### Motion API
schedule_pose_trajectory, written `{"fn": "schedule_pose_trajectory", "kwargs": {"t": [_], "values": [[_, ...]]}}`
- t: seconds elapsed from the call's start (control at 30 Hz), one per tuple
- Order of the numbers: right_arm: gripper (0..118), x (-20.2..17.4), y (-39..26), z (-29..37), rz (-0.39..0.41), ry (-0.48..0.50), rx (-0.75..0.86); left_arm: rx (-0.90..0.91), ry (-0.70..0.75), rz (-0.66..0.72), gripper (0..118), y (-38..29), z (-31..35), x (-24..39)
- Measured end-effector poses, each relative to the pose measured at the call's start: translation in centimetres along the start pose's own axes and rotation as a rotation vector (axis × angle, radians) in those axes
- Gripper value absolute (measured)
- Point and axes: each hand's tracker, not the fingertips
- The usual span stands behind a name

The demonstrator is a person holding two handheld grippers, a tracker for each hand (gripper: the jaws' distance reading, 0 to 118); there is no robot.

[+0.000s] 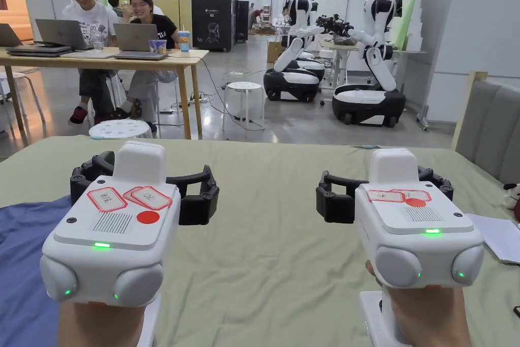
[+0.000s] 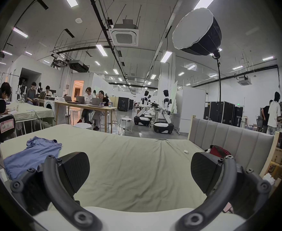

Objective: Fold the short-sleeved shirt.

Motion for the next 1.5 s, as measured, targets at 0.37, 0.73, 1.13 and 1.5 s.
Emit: {"fn": "schedule_pose_trajectory", "kwargs": {"t": [0.37,0.73,1.13,1.5], "values": [[118,-0.1,-0.5,0.0,-0.002,0.006,-0.011,-0.027,0.006,-0.001,118,-1.1,0.1,-0.3],[118,-0.2,-1.0,-0.1,-0.016,0.016,-0.019,-0.025,0.007,0.001,118,-1.2,0.2,-0.3],[118,-0.2,-1.2,-0.2,-0.01,-0.001,-0.017,-0.005,0.015,0.007,118,-1.4,0.2,-0.5],[118,0.3,-0.8,0.2,-0.033,0.004,-0.001,-0.012,0.002,0.014,118,-1.4,0.2,-0.3]]}}
